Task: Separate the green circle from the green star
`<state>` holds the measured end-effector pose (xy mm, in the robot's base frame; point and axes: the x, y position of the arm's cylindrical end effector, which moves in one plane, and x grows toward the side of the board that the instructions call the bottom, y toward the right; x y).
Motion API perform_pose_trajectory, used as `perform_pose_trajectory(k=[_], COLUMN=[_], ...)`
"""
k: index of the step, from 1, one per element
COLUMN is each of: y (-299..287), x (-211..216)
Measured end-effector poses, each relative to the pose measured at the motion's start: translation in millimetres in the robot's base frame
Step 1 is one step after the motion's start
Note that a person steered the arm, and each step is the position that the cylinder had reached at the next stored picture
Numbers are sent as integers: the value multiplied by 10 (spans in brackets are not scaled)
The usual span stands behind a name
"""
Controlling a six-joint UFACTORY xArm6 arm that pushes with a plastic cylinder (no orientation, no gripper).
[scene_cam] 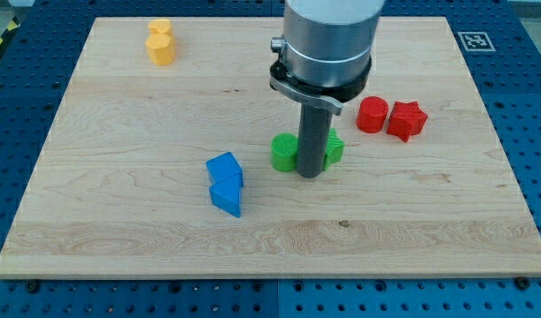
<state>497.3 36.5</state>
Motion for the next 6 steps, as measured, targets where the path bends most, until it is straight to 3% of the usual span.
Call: perform_pose_trajectory(k=[3,6], y=[-791,-625], x=[-184,-335])
